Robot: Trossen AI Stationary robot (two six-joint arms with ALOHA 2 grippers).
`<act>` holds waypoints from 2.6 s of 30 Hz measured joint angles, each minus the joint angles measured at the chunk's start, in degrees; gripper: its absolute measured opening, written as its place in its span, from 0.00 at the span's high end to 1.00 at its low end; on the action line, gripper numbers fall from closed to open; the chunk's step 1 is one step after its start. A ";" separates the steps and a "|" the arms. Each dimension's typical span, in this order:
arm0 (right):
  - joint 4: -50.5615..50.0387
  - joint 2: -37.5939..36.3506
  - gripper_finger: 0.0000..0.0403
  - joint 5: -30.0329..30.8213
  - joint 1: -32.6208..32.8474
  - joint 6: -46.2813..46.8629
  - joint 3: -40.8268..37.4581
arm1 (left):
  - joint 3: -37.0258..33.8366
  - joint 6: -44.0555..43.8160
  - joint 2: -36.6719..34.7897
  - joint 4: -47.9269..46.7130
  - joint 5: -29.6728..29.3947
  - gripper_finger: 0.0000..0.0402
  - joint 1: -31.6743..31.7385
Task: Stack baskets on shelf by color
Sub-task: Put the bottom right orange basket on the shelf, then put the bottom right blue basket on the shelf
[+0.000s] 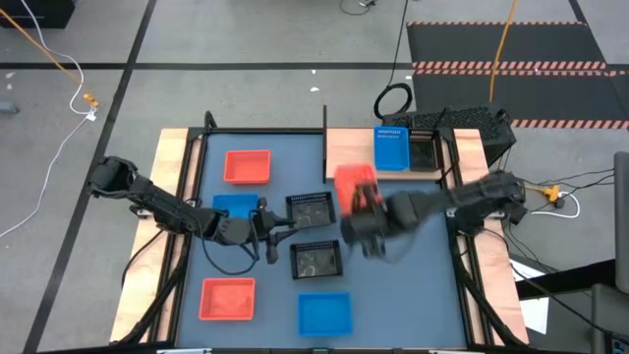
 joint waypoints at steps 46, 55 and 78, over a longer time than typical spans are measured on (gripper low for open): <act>27.08 10.46 0.84 -15.31 -33.44 -17.95 -10.95 | 0.00 22.64 -0.83 -2.75 4.91 0.68 21.18; 24.82 5.70 0.71 -9.30 -30.52 -16.09 -10.95 | -0.02 16.90 -3.14 -7.86 4.85 0.68 18.72; 56.33 -16.64 0.72 -28.70 13.93 -15.50 -39.39 | 2.84 5.96 -12.45 -5.57 6.70 0.68 -6.77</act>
